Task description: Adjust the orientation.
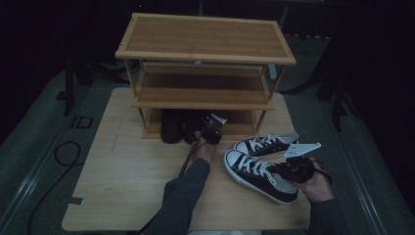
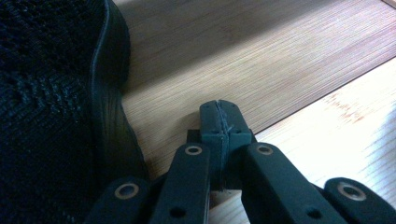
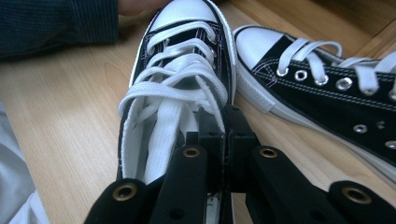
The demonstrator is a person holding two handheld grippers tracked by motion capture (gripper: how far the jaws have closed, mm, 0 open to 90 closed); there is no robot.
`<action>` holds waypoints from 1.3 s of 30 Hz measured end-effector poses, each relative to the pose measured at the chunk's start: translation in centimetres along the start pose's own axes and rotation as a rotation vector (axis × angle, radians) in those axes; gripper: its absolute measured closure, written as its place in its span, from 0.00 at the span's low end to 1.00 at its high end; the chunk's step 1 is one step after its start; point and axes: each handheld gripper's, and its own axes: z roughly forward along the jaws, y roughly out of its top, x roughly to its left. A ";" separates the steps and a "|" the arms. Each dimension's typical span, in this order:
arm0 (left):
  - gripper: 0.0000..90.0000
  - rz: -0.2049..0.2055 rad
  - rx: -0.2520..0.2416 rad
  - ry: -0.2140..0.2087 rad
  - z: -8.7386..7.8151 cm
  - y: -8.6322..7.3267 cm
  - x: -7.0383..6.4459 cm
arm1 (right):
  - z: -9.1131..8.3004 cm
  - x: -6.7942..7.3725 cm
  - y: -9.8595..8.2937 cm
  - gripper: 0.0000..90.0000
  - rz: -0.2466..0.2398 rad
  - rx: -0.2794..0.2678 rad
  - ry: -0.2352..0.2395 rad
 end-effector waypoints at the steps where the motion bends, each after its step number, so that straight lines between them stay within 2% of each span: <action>1: 1.00 0.000 0.000 0.000 0.0 0.0 0.0 | -0.1 0.0 0.1 0.98 0.001 0.000 -0.001; 10: 1.00 -0.002 0.001 -0.001 0.0 0.0 0.0 | -0.8 -0.6 1.4 0.98 -0.025 -0.006 -0.008; 26: 1.00 -0.010 0.000 -0.003 0.0 0.0 0.0 | -1.9 -2.1 3.2 0.98 -0.025 -0.033 -0.025; 39: 1.00 -0.009 -0.005 -0.001 0.0 -0.1 -0.1 | -2.8 -3.2 4.3 0.98 -0.019 -0.034 -0.026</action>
